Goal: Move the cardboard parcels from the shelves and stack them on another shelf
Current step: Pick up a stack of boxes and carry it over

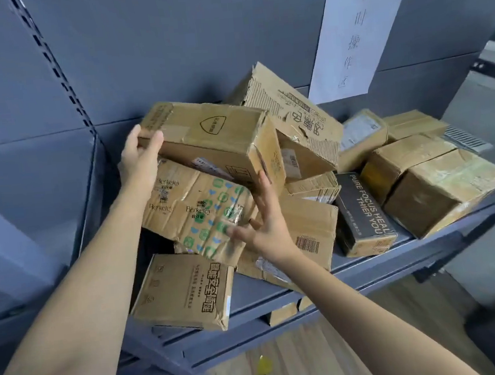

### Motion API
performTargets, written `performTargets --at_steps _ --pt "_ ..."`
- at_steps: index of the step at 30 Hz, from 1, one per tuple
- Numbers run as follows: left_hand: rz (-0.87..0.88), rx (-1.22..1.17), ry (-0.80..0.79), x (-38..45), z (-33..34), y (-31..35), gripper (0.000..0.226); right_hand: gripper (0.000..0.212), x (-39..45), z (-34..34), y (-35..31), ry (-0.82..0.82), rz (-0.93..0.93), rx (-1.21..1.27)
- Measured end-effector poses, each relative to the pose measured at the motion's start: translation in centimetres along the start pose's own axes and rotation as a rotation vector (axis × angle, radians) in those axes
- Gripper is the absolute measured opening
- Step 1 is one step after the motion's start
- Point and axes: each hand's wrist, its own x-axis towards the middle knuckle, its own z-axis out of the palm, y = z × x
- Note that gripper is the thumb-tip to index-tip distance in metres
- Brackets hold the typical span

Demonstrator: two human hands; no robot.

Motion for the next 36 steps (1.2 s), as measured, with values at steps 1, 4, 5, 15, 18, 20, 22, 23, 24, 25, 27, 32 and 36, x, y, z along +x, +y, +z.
performTargets --at_steps 1,4,5,15,18,20,22,23,24,25,27,32,36 --pt "-0.02 0.061 0.013 0.4 0.3 -0.2 0.062 0.112 0.5 0.4 0.0 0.016 -0.002 -0.08" --pt "-0.106 0.212 0.045 0.3 1.0 -1.1 0.054 0.107 1.7 0.9 0.4 0.014 0.049 -0.26" --pt "-0.106 0.194 0.045 -0.3 1.1 -1.3 0.057 0.106 1.8 0.7 0.6 -0.008 0.083 -0.276" --pt "-0.004 0.146 0.026 -7.9 1.2 -3.1 0.066 0.079 1.5 -1.9 0.3 0.049 -0.059 -0.308" --pt "0.043 0.282 -0.019 -10.7 0.1 -6.7 0.065 0.082 1.7 -1.3 0.5 -0.041 -0.102 -0.39" --pt "0.029 0.17 0.015 -12.5 -0.1 -8.4 0.059 0.078 1.5 -0.8 0.6 -0.058 -0.127 -0.421" --pt "0.022 -0.018 0.14 -13.6 0.0 -8.2 0.051 0.068 1.1 -0.4 0.7 -0.069 -0.153 -0.444" --pt "0.032 -0.108 0.202 -14.0 -0.1 -7.6 0.049 0.062 0.8 -0.4 0.7 -0.063 -0.162 -0.453" --pt "0.05 -0.188 0.253 -14.2 -0.3 -6.8 0.049 0.057 0.6 -0.4 0.8 -0.051 -0.169 -0.459" --pt "0.083 -0.221 0.283 -14.3 -0.7 -6.0 0.049 0.054 0.4 -0.4 0.8 -0.035 -0.179 -0.462" --pt "0.178 -0.087 0.279 -14.4 -1.1 -4.4 0.052 0.05 0.2 -0.7 1.0 0.005 -0.185 -0.452" --pt "0.27 0.509 0.063 -13.9 0.3 -1.5 0.059 0.044 -0.6 -2.0 1.3 0.082 -0.165 -0.406" --pt "0.385 0.883 0.052 -14.6 1.6 -1.8 0.055 0.043 -1.2 -4.0 1.7 0.128 -0.106 -0.386"
